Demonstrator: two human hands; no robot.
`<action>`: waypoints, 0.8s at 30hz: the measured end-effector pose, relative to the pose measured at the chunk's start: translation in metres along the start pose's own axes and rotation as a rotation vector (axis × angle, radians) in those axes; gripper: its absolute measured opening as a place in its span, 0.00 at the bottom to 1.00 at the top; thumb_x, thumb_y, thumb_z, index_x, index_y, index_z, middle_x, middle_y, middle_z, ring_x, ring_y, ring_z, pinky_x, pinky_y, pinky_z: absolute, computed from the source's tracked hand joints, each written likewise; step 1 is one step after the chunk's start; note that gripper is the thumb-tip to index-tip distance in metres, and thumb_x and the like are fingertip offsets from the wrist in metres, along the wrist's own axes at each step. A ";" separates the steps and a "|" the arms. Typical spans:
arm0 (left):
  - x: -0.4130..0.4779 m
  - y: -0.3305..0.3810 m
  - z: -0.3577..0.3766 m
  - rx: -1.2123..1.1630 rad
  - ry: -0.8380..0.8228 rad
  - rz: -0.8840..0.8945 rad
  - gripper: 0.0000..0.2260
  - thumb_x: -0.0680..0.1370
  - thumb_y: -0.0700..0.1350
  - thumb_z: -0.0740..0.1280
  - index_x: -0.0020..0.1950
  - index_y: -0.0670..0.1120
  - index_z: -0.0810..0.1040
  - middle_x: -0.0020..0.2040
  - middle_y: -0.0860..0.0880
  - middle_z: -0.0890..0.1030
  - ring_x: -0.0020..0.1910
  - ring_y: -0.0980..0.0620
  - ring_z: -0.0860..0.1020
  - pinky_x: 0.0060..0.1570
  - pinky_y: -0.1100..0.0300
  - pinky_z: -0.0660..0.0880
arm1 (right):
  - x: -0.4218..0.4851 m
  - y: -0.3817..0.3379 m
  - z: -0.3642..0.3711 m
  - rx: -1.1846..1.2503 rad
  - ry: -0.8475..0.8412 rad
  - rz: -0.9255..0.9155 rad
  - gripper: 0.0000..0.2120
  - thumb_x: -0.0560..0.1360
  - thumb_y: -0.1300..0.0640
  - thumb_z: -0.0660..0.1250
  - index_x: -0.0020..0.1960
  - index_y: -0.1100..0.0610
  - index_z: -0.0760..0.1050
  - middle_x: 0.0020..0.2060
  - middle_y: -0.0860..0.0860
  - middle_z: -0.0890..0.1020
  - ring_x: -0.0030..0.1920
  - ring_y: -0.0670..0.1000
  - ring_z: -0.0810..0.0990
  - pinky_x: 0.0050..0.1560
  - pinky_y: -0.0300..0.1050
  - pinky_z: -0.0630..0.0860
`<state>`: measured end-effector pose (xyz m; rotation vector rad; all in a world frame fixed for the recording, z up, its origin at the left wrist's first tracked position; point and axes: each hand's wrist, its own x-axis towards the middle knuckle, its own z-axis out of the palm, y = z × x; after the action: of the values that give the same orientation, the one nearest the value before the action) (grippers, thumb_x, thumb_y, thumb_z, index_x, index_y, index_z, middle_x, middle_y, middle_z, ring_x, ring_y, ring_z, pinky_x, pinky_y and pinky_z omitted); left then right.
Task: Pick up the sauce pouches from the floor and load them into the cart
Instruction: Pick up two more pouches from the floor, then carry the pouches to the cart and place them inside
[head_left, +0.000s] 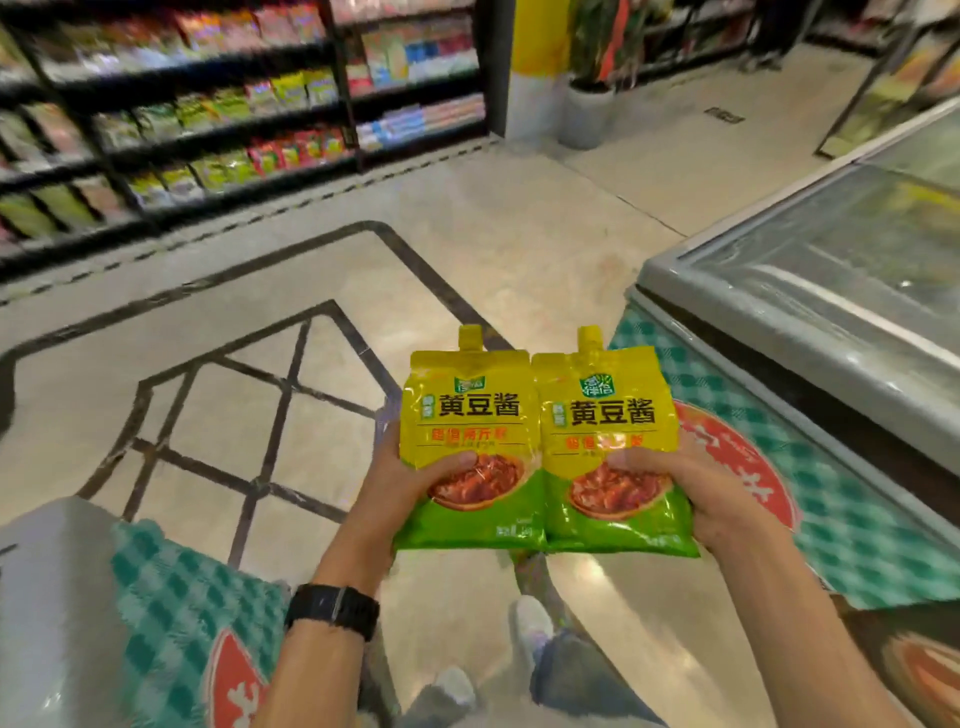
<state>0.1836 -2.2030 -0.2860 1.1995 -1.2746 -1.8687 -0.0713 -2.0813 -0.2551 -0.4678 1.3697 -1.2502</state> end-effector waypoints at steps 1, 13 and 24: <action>-0.001 0.003 0.005 0.004 -0.027 -0.001 0.36 0.62 0.45 0.80 0.68 0.49 0.73 0.55 0.46 0.86 0.52 0.46 0.85 0.45 0.53 0.82 | -0.009 0.001 -0.005 0.017 0.021 -0.009 0.27 0.62 0.70 0.76 0.59 0.59 0.77 0.49 0.60 0.86 0.46 0.60 0.86 0.42 0.54 0.84; -0.033 -0.003 0.115 0.134 -0.362 -0.056 0.39 0.55 0.51 0.82 0.65 0.53 0.74 0.56 0.45 0.85 0.52 0.42 0.85 0.52 0.42 0.81 | -0.135 0.045 -0.105 0.243 0.251 -0.177 0.49 0.44 0.56 0.87 0.63 0.60 0.75 0.57 0.62 0.83 0.56 0.65 0.82 0.56 0.61 0.78; -0.084 -0.049 0.339 0.391 -0.744 -0.061 0.42 0.55 0.53 0.83 0.67 0.53 0.73 0.57 0.46 0.85 0.54 0.42 0.84 0.52 0.42 0.81 | -0.300 0.099 -0.252 0.477 0.562 -0.330 0.28 0.54 0.66 0.79 0.54 0.61 0.80 0.50 0.61 0.85 0.48 0.60 0.85 0.44 0.51 0.83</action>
<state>-0.0843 -1.9754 -0.2530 0.7163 -2.0897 -2.2807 -0.1808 -1.6919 -0.2607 0.0058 1.4110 -2.0243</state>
